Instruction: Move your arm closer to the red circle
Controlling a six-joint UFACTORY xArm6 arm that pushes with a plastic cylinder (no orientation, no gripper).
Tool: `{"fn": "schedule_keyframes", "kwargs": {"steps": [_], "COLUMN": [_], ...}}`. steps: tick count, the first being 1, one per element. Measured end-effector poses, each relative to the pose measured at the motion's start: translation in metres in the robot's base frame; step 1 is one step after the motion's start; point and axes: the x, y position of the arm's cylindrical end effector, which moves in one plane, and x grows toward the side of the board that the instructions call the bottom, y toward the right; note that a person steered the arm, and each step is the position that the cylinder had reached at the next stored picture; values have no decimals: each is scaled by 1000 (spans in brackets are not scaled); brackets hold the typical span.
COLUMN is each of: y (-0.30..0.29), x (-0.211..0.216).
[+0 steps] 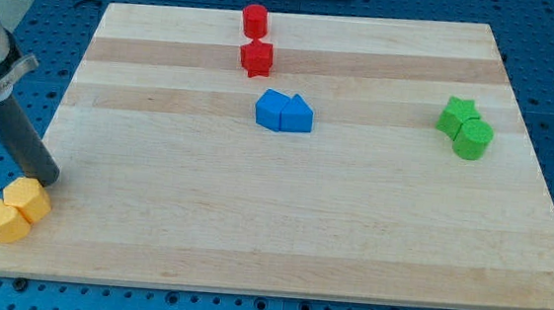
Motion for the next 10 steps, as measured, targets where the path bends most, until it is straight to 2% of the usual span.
{"fn": "schedule_keyframes", "kwargs": {"steps": [3, 6, 7, 10], "y": [-4, -28, -4, 20], "x": [-39, -217, -312, -326]}}
